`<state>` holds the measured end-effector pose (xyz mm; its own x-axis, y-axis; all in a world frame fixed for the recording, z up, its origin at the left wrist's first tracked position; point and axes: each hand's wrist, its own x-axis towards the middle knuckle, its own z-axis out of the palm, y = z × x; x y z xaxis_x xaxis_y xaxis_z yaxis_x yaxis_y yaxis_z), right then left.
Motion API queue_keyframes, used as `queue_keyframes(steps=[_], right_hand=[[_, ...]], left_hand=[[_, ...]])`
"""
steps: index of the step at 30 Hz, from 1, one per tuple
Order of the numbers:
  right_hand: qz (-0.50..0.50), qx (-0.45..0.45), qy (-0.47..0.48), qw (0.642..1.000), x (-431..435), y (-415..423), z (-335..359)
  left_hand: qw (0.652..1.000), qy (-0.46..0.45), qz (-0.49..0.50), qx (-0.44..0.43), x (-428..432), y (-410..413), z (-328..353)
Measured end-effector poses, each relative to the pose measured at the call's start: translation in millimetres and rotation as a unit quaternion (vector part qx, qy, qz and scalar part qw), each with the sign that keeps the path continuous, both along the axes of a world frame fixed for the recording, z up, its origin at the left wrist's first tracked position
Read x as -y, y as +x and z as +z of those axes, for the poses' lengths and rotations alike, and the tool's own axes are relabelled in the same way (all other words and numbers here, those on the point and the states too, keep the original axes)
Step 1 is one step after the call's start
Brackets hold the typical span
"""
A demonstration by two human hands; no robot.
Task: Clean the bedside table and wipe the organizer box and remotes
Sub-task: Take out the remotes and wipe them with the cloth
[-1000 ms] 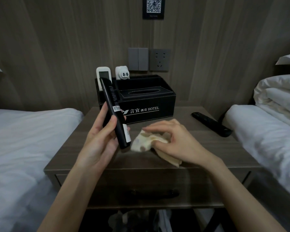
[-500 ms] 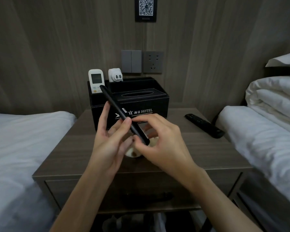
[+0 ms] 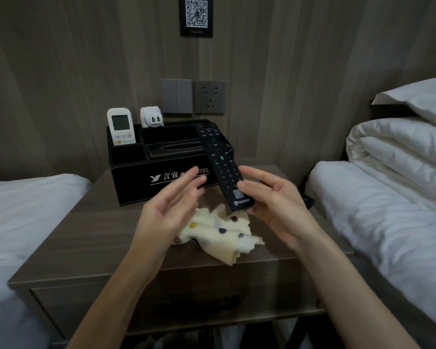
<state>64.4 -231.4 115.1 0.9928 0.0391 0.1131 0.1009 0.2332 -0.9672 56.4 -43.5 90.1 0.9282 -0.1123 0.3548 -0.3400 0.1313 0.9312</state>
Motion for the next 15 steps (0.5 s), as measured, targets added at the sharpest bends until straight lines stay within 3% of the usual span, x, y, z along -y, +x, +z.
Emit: queue_keyframes(steps=[3,7,15], right_hand=[[-0.062,-0.01,-0.007,0.998,23.8,4.0,2.4],[-0.105,-0.059,-0.087,0.989,57.9,9.4,-0.9],[-0.111,-0.133,-0.165,0.971,82.9,18.0,-16.5]], left_hand=[[0.981,0.166,0.086,0.045,3.6,6.3,-14.0],[0.921,0.363,0.122,0.074,5.0,15.3,-30.2],[0.904,0.403,0.111,0.088,5.7,21.9,-37.5]])
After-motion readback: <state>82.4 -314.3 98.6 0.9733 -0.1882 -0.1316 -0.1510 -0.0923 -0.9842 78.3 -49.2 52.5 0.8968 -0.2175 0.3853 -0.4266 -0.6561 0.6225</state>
